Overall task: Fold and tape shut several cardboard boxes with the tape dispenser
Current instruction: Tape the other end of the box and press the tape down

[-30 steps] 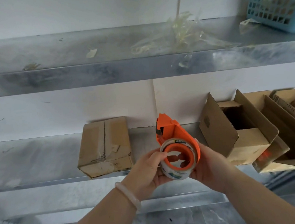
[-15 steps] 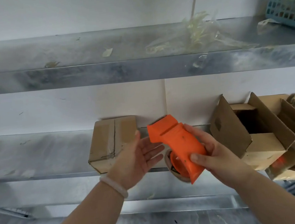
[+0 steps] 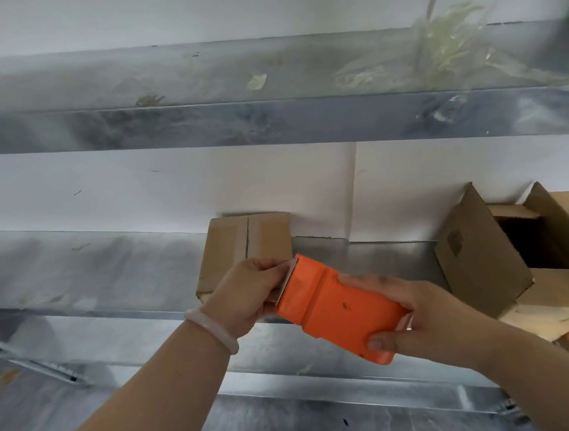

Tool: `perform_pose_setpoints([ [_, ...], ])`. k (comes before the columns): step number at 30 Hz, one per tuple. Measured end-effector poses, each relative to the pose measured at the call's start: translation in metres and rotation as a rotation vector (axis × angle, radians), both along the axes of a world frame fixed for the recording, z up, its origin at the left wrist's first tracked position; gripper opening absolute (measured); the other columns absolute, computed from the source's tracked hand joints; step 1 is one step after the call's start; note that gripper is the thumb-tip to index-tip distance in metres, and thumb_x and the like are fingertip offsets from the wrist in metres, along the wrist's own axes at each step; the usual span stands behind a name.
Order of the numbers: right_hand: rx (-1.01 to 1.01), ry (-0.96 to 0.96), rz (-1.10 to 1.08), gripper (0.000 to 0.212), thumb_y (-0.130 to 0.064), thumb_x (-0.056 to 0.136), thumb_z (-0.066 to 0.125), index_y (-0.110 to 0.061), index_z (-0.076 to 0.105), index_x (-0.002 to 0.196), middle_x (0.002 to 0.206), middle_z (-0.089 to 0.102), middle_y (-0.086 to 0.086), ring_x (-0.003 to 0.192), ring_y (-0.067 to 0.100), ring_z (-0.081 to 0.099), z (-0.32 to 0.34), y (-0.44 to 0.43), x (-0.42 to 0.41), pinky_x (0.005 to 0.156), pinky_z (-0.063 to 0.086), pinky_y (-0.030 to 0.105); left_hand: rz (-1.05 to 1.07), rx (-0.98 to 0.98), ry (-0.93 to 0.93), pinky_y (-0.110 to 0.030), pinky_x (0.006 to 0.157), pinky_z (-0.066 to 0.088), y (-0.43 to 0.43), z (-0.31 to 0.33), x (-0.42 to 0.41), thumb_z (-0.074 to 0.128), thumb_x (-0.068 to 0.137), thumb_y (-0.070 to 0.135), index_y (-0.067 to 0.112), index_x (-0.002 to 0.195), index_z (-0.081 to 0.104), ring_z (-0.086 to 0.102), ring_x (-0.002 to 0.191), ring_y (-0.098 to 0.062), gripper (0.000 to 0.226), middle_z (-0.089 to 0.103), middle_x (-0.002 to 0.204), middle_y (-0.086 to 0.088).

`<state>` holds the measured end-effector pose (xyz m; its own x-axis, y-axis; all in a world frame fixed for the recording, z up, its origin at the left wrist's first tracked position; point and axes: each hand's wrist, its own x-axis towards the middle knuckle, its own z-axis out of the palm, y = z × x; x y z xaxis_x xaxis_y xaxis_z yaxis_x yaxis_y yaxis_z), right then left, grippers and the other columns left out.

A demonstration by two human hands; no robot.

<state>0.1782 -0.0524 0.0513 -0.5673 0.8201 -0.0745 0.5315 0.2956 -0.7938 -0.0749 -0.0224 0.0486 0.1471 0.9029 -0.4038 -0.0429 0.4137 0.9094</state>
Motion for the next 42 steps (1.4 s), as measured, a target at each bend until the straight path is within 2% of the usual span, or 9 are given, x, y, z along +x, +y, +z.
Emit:
perform_pose_setpoints([
  [2,0.037,-0.08,0.033,0.09,-0.029,0.074,0.084,-0.077,0.029,0.126,0.13,0.043,-0.043,0.099,-0.005,0.061,-0.001,0.003,-0.004,0.082,0.05,0.016,0.049,0.08,0.164,-0.021,0.047,0.048,0.001,-0.003,-0.001,0.055,0.098,0.016,0.013,0.08,0.072,0.052,0.049,-0.01,0.025,0.059,0.061,-0.004],
  [5,0.023,-0.083,0.044,0.086,-0.033,0.075,0.084,-0.075,0.03,0.128,0.131,0.044,-0.043,0.114,-0.008,0.054,0.002,0.011,-0.009,0.091,0.049,0.019,0.142,0.149,0.28,-0.025,0.054,0.049,0.002,-0.008,-0.002,0.059,0.095,0.017,0.015,0.08,0.074,0.054,0.059,-0.015,0.021,0.063,0.069,-0.007],
  [10,-0.012,-0.053,0.051,0.085,-0.026,0.076,0.083,-0.073,0.034,0.127,0.125,0.046,-0.045,0.113,-0.01,0.053,0.009,0.021,-0.013,0.086,0.049,0.014,0.282,0.154,0.203,-0.039,0.069,0.06,0.002,-0.014,-0.013,0.063,0.093,0.016,0.015,0.079,0.073,0.063,0.059,-0.012,0.017,0.065,0.06,0.004],
  [19,-0.029,-0.134,0.109,0.083,-0.032,0.074,0.083,-0.075,0.033,0.124,0.12,0.042,-0.054,0.109,-0.017,0.052,0.017,0.03,-0.017,0.08,0.046,0.007,0.422,0.231,0.29,-0.027,0.059,0.058,0.009,-0.011,-0.048,0.061,0.094,0.016,0.013,0.089,0.07,0.072,0.066,-0.016,0.01,0.074,0.07,-0.004],
  [28,-0.003,-0.262,0.165,0.079,-0.038,0.074,0.082,-0.078,0.034,0.122,0.119,0.042,-0.054,0.108,-0.018,0.052,0.022,0.044,-0.006,0.081,0.046,0.005,0.538,0.239,0.365,-0.035,0.065,0.058,0.002,-0.033,-0.073,0.061,0.095,0.022,0.018,0.089,0.069,0.073,0.067,-0.014,0.01,0.074,0.069,0.001],
  [33,0.032,-0.382,0.183,0.085,-0.04,0.077,0.079,-0.083,0.019,0.119,0.109,0.037,-0.061,0.096,-0.023,0.052,0.029,0.05,0.01,0.073,0.044,0.003,0.641,0.191,0.387,-0.038,0.068,0.059,0.002,-0.045,-0.104,0.061,0.095,0.022,0.017,0.095,0.07,0.073,0.07,-0.017,0.01,0.074,0.073,-0.001],
  [38,0.044,-0.426,0.158,0.076,-0.045,0.076,0.079,-0.08,0.03,0.123,0.116,0.056,-0.04,0.1,-0.017,0.056,0.023,0.058,0.011,0.085,0.049,0.011,0.631,0.191,0.426,-0.036,0.063,0.058,-0.006,-0.056,-0.104,0.06,0.095,0.024,0.021,0.092,0.069,0.073,0.068,-0.014,0.009,0.074,0.08,0.002],
  [40,0.046,-0.427,0.157,0.075,-0.046,0.076,0.079,-0.079,0.031,0.123,0.12,0.057,-0.036,0.101,-0.018,0.055,0.02,0.062,0.012,0.084,0.047,0.009,0.653,0.194,0.443,-0.035,0.061,0.059,-0.008,-0.06,-0.105,0.064,0.093,0.025,0.024,0.088,0.07,0.072,0.065,-0.012,0.008,0.073,0.081,0.005],
  [42,0.042,-0.451,0.15,0.065,-0.04,0.077,0.08,-0.076,0.041,0.116,0.109,0.06,-0.039,0.095,-0.022,0.054,0.02,0.063,0.009,0.078,0.044,0.004,0.663,0.192,0.452,-0.034,0.059,0.059,-0.01,-0.064,-0.107,0.066,0.092,0.025,0.023,0.087,0.071,0.069,0.06,-0.01,0.007,0.07,0.079,0.005],
])
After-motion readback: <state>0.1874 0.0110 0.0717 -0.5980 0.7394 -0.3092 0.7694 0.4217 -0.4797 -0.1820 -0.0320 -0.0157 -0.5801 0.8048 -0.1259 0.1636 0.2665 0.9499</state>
